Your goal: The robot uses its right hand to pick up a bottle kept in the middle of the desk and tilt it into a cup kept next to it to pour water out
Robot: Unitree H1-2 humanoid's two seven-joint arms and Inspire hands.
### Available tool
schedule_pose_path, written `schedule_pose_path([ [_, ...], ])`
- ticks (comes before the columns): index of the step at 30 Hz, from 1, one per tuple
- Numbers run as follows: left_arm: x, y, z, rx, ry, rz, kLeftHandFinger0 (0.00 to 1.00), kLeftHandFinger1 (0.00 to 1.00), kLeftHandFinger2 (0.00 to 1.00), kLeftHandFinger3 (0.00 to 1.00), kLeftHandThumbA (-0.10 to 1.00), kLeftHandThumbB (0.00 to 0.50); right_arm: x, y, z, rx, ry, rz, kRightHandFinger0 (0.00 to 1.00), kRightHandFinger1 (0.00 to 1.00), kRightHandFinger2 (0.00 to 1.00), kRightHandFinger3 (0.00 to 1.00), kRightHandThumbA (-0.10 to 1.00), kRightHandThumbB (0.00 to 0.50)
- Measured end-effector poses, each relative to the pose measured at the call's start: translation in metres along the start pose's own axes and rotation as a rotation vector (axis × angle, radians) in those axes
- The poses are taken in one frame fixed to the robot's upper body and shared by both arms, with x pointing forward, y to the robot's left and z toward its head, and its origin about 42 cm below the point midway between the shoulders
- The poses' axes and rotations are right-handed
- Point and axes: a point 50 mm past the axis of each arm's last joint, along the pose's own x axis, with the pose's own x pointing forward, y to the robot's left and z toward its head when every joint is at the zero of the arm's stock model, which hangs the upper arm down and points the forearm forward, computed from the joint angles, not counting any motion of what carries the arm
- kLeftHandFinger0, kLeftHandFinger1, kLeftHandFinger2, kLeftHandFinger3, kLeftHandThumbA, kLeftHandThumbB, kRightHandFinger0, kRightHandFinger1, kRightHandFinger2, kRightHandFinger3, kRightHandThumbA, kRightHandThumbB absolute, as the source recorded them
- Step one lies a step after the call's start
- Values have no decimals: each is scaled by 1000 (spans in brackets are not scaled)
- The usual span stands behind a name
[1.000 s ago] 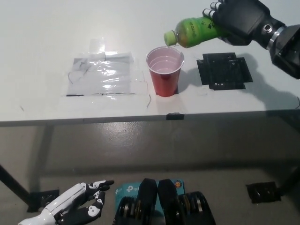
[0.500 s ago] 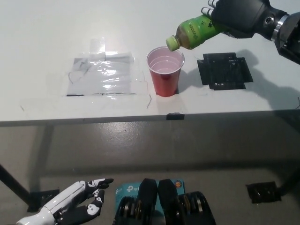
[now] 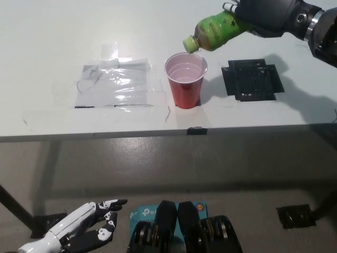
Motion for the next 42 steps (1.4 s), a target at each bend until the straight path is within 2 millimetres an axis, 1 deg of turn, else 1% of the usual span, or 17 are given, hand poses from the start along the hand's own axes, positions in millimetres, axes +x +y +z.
schedule_pose_path([
  [1, 0, 0, 0, 0, 1, 1, 1000, 1000, 1000, 1000, 911, 260, -3, 4, 3, 53, 37, -14, 0, 0, 72, 285, -100, 284],
  [2, -1, 0, -1, -1, 2, 1, 1000, 1000, 1000, 1000, 917, 264, -5, 7, 7, 90, 62, -22, 0, 0, 111, 288, -100, 201],
  [3, -1, -1, -1, -1, 3, 1, 1000, 1000, 1000, 1000, 911, 268, -6, 10, 10, 119, 78, -25, 0, 7, 138, 296, -100, 152],
  [5, -1, -1, -2, -3, 6, 0, 1000, 1000, 1000, 1000, 904, 256, -10, 21, 26, 211, 126, -19, 0, 0, 126, 326, -59, 152],
  [7, -1, -2, -2, -5, 7, 0, 1000, 1000, 1000, 1000, 903, 261, -13, 30, 44, 301, 172, -11, 0, 14, 148, 317, -96, 81],
  [8, -1, -2, -2, -5, 7, 0, 1000, 1000, 1000, 1000, 905, 272, -13, 34, 52, 343, 194, -5, 0, 20, 164, 282, -100, 15],
  [9, -1, -2, -2, -6, 7, 0, 1000, 1000, 1000, 1000, 907, 275, -14, 38, 60, 384, 215, -1, 0, 21, 169, 273, -100, 1],
  [13, -1, -2, -3, -7, 7, 0, 1000, 1000, 1000, 1000, 914, 268, -14, 51, 92, 568, 312, 11, 0, 0, 186, 188, -100, 9],
  [15, -1, -3, -3, -9, 7, 0, 1000, 1000, 1000, 1000, 903, 259, -14, 56, 107, 664, 365, 17, 0, 0, 188, 202, -100, 9],
  [17, -1, -4, -3, -12, 7, -1, 1000, 1000, 1000, 1000, 909, 264, -15, 61, 118, 744, 414, 26, 0, 0, 35, 222, -100, 1],
  [18, -1, -4, -3, -12, 8, -1, 1000, 1000, 1000, 1000, 914, 267, -14, 63, 124, 795, 446, 28, 0, 0, 3, 228, -100, 0],
  [21, -1, -4, -4, -13, 8, -1, 1000, 1000, 1000, 1000, 916, 271, -12, 65, 134, 909, 514, 24, 0, 0, 0, 241, -100, 0],
  [24, -1, -5, -4, -14, 9, -1, 1000, 1000, 1000, 1000, 920, 260, -11, 68, 141, 1025, 582, 13, 0, 0, 0, 240, -100, 0],
  [27, -2, -5, -5, -15, 12, -1, 1000, 1000, 1000, 1000, 919, 270, -13, 72, 143, 1130, 653, 0, 0, 0, 0, 224, -100, 0],
  [29, -2, -6, -6, -17, 14, -1, 1000, 1000, 1000, 1000, 914, 261, -16, 76, 144, 1201, 704, -10, 0, 0, 5, 248, -100, 0],
  [36, -4, -8, -8, -24, 20, -3, 1000, 1000, 1000, 1000, 915, 279, -30, 93, 145, 1432, 868, -50, 0, 0, 0, 224, -100, 0],
  [42, -4, -9, -9, -24, 22, -2, 1000, 1000, 1000, 1000, 944, 301, -44, 106, 143, 1596, 980, -109, 0, 0, 0, 257, -100, 17],
])
